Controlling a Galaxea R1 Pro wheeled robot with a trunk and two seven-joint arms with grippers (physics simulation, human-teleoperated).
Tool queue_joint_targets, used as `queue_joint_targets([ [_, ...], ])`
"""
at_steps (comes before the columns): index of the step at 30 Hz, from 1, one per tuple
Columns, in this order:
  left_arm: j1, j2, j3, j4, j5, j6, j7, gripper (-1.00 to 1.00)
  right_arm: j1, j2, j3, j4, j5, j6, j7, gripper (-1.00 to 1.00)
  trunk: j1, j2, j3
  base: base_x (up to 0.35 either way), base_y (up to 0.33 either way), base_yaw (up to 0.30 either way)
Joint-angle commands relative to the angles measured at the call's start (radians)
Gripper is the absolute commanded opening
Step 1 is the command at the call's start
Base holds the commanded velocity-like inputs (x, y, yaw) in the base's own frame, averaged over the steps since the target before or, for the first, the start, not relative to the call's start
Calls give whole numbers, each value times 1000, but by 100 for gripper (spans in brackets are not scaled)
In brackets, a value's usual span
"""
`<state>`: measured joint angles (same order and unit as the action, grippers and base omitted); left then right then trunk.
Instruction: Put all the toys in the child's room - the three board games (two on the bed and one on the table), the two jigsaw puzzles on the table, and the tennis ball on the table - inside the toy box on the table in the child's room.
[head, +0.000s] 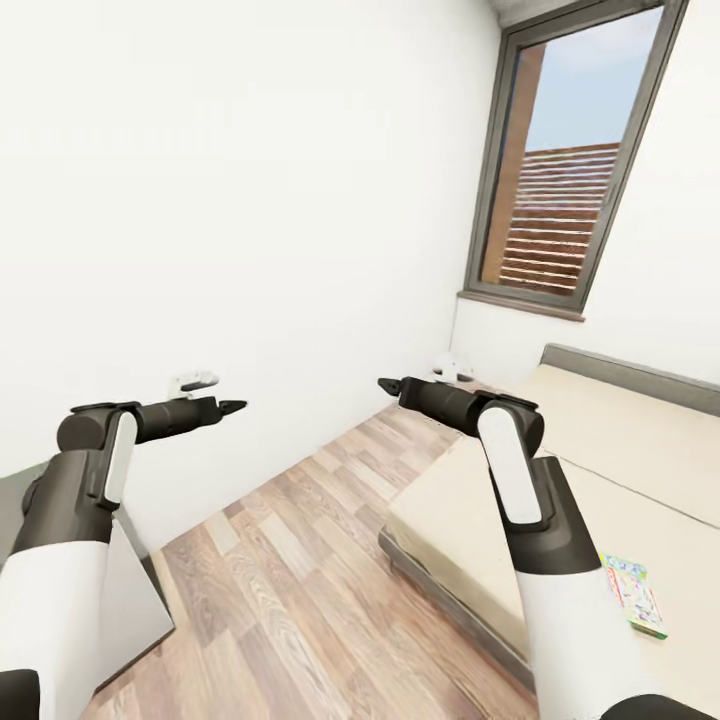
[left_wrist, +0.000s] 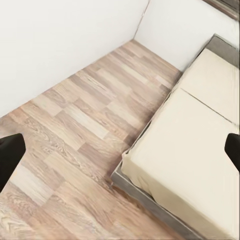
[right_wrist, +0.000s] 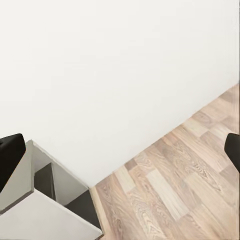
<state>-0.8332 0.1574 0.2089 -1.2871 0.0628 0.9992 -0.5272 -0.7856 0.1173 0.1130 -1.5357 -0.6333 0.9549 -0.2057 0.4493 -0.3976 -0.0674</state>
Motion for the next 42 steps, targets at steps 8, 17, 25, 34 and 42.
queue_joint_targets([
  [8, 72, 2, 4, -2, 1, -2, -143, 100, 1, -46, -41, 4, -13, 1, -8, 100, 1, -2, 1, 0, 0, -285],
  [17, 129, 3, 28, 2, -3, -73, -188, 100, 11, -57, -111, 5, -10, 4, -6, 100, 1, -2, 6, 0, 0, -285],
  [25, 183, 2, 94, 3, -5, -112, -193, 100, 13, -95, -162, 5, -8, 4, -8, 100, 1, -2, 11, 0, 0, -283],
  [34, 239, 2, 102, 3, -5, -149, -193, 100, 72, -135, -171, 2, -7, -29, -50, 100, 1, -2, 18, 0, 0, -276],
  [42, 268, 2, 107, 3, -4, -151, -195, 100, 128, -140, -176, 3, -10, -108, -107, 100, 1, -2, 25, 0, 0, -276],
])
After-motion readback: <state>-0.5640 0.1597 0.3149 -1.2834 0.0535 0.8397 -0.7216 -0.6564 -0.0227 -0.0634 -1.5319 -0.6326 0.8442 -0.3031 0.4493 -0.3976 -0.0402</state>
